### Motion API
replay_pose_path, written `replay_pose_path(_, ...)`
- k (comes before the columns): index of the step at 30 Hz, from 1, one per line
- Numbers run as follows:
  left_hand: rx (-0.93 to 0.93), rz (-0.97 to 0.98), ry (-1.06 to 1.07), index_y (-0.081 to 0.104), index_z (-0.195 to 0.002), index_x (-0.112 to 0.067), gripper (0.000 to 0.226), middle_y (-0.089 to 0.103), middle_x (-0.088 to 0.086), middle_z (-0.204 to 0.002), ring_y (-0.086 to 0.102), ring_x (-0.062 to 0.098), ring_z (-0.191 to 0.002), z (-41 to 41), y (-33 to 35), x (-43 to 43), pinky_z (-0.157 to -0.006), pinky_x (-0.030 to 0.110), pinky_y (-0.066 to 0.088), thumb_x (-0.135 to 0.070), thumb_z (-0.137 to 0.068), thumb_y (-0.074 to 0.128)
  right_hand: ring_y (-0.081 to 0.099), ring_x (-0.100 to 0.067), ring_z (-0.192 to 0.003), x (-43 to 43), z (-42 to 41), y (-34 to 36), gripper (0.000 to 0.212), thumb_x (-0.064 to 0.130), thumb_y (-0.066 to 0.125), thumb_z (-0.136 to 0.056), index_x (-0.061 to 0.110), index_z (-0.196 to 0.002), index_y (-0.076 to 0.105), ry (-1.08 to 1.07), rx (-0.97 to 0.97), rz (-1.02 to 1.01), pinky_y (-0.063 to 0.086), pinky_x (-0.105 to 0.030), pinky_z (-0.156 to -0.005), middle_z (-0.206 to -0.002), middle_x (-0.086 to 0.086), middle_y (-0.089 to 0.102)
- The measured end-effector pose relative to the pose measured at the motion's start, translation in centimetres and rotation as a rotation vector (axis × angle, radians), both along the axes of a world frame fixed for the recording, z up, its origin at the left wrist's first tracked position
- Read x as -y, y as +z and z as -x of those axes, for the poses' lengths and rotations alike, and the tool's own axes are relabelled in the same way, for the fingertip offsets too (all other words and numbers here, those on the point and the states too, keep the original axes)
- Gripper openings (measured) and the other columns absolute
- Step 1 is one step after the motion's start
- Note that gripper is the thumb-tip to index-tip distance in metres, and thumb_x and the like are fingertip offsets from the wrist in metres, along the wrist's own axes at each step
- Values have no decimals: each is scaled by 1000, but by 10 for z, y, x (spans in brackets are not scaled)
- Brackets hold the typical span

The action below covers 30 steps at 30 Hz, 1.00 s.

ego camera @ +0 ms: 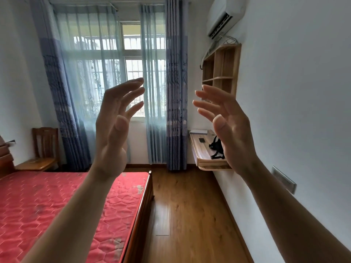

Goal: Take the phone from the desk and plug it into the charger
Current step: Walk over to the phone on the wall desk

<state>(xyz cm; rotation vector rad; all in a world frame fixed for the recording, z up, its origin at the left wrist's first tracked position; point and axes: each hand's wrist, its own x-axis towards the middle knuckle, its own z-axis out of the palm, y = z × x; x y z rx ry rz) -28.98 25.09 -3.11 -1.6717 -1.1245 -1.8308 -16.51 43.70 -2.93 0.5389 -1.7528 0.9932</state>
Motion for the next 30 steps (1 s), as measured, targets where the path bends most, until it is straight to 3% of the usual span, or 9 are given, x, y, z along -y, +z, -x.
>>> replay_pose_path(4,-11,0,4,48,-134,-23,72,46,2,-154,54,24,-141,46,15,-67,-117,48,46,-81,-90,53,63,-13,-131,-69,51,6,65,74,49,-90,30,-138,46,20,-5,10,52,-28,-105,-144,11,57)
replay_pose_path(17,82,11,1,53,-133,-26,65,56,5,-146,54,27,-141,215,-15,-215,-118,55,45,-77,-92,54,64,-15,-130,-215,215,-17,79,80,46,-86,24,-141,46,-14,92,46,54,-37,-107,-145,2,59)
replay_pose_path(30,120,7,-13,51,-132,-24,68,54,5,-144,54,33,-137,463,-22,-322,-118,55,44,-78,-91,55,61,-19,-133,-321,467,-25,85,79,48,-87,18,-146,46,-29,142,17,51,-45,-110,-151,1,55)
